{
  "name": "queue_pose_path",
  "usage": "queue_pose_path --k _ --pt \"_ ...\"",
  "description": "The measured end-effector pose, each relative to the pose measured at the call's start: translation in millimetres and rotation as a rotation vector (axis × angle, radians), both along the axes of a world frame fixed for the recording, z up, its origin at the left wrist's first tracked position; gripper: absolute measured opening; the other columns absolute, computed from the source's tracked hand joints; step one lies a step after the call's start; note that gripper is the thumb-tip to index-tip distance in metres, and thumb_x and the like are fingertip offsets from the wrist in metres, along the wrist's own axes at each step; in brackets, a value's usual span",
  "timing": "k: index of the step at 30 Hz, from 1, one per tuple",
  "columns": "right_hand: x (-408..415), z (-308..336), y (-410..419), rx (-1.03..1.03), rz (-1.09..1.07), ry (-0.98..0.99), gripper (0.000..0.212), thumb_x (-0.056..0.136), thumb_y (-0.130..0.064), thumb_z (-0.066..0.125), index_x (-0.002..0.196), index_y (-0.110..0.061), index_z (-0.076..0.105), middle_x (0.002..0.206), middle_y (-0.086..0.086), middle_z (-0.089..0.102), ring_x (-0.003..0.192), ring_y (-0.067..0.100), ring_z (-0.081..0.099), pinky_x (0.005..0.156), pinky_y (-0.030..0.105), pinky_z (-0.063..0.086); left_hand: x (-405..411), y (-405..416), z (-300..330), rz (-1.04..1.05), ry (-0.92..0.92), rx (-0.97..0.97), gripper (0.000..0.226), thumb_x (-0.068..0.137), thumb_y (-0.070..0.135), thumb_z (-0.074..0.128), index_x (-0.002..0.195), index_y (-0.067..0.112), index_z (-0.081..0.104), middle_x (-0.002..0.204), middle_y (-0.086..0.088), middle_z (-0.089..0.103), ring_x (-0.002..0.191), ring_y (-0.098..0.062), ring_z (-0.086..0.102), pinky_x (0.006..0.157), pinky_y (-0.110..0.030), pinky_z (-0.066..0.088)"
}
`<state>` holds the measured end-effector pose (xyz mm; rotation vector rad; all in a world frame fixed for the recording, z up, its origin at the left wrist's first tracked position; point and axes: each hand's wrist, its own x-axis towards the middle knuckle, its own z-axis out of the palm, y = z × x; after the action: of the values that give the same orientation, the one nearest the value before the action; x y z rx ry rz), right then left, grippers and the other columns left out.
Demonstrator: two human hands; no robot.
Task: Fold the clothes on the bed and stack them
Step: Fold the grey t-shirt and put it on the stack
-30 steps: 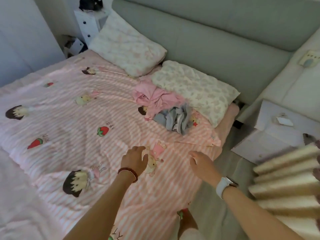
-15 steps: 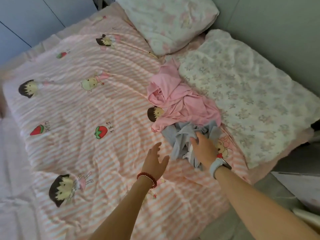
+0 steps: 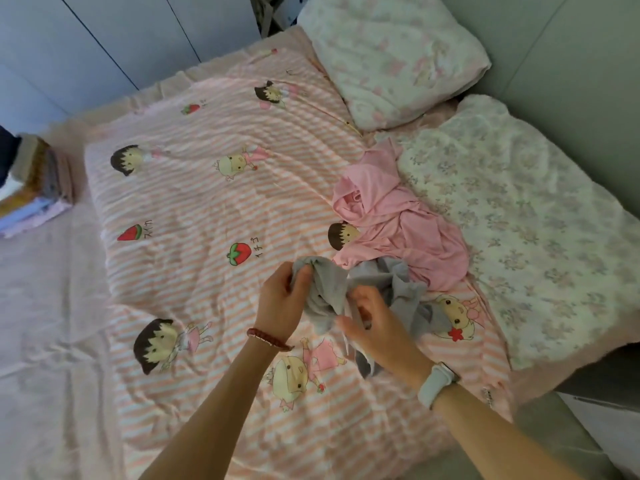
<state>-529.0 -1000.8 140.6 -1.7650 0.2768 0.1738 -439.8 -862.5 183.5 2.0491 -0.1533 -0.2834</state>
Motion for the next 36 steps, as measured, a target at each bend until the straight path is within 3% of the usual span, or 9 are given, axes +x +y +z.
queue_pose_path --k 4,8,12,14,16,22,29,33,36 --pt "-17.4 -0.1 40.6 -0.204 0.186 -0.064 0.076 0.079 -0.044 0.064 0.141 -0.031 0.023 0.116 -0.023 0.052 0.105 -0.004 0.053 0.087 0.020 0.048 -4.6 29.5 38.2 0.132 -0.163 -0.074 0.034 0.093 0.017 0.051 0.061 0.010 0.043 0.054 0.004 0.036 0.046 -0.001 0.036 0.045 -0.013 0.027" --pt "-30.8 9.4 78.5 -0.339 0.101 -0.034 0.063 0.086 -0.036 0.060 0.139 -0.024 0.029 0.120 -0.009 0.053 0.108 0.004 0.052 0.085 0.020 0.045 -10.1 71.9 76.2 0.261 -0.199 -0.256 0.035 0.094 0.020 0.050 0.060 0.015 0.044 0.056 0.000 0.038 0.054 -0.007 0.037 0.054 -0.026 0.034" --pt "-33.5 37.5 130.7 -0.105 0.014 0.006 0.031 0.087 -0.032 0.061 0.113 -0.024 0.047 0.104 -0.012 0.058 0.097 -0.001 0.056 0.077 0.013 0.044 -42.2 112.6 103.8 0.237 -0.196 -0.378 0.024 0.094 0.020 0.051 0.071 0.013 0.056 0.066 -0.003 0.051 0.066 -0.018 0.047 0.063 -0.041 0.041" --pt "-34.4 54.4 160.6 -0.148 0.030 -0.064 0.009 0.090 -0.023 0.057 0.085 -0.023 0.050 0.079 -0.009 0.055 0.072 -0.002 0.054 0.064 0.017 0.041 -60.9 132.2 118.3 0.163 -0.236 -0.373 0.024 0.090 0.026 0.052 0.076 0.007 0.057 0.070 -0.009 0.052 0.068 -0.021 0.048 0.063 -0.044 0.043" --pt "-36.3 64.9 180.7 -0.178 0.037 -0.142 0.028 0.094 -0.015 0.050 0.068 -0.019 0.041 0.060 -0.005 0.043 0.053 0.002 0.041 0.052 0.016 0.031 -73.3 153.4 133.4 0.145 -0.292 -0.375 0.024 0.086 0.031 0.048 0.077 0.009 0.055 0.072 -0.008 0.052 0.070 -0.019 0.049 0.063 -0.041 0.044" --pt "-34.7 123.9 160.7 -0.095 -0.195 -0.325 0.011 0.095 -0.006 0.046 0.089 -0.008 0.055 0.075 -0.002 0.055 0.066 0.000 0.052 0.058 0.007 0.039 -93.5 227.4 163.0 0.351 -0.626 -0.317 0.018 0.097 0.015 0.038 0.082 0.011 0.047 0.073 0.007 0.043 0.064 0.004 0.042 0.061 -0.008 0.035" --pt "-12.2 214.1 143.5 -0.103 -0.048 -0.374 0.026 0.090 0.002 0.050 0.073 -0.015 0.060 0.069 -0.006 0.056 0.061 -0.005 0.051 0.063 0.007 0.038 -88.7 279.7 177.1 0.400 -0.637 -0.288 0.032 0.095 0.017 0.048 0.072 -0.005 0.048 0.064 -0.005 0.037 0.055 0.001 0.033 0.053 -0.014 0.028" --pt "3.2 241.7 137.1 -0.071 0.038 -0.272 0.023 0.088 -0.004 0.056 0.071 -0.016 0.065 0.064 -0.009 0.062 0.063 0.000 0.055 0.066 0.013 0.042 -73.6 298.9 185.2 0.347 -0.559 -0.283 0.030 0.093 0.024 0.052 0.065 0.011 0.052 0.061 0.002 0.042 0.053 0.005 0.037 0.051 -0.009 0.031" --pt "36.4 243.0 137.8 -0.244 0.043 -0.220 0.016 0.087 -0.010 0.059 0.076 -0.010 0.072 0.075 -0.002 0.069 0.066 0.007 0.056 0.056 0.004 0.040 -41.9 300.7 176.2 0.422 -0.488 -0.165 0.039 0.091 0.036 0.053 0.068 0.004 0.052 0.061 -0.001 0.043 0.058 -0.006 0.040 0.056 -0.024 0.034"
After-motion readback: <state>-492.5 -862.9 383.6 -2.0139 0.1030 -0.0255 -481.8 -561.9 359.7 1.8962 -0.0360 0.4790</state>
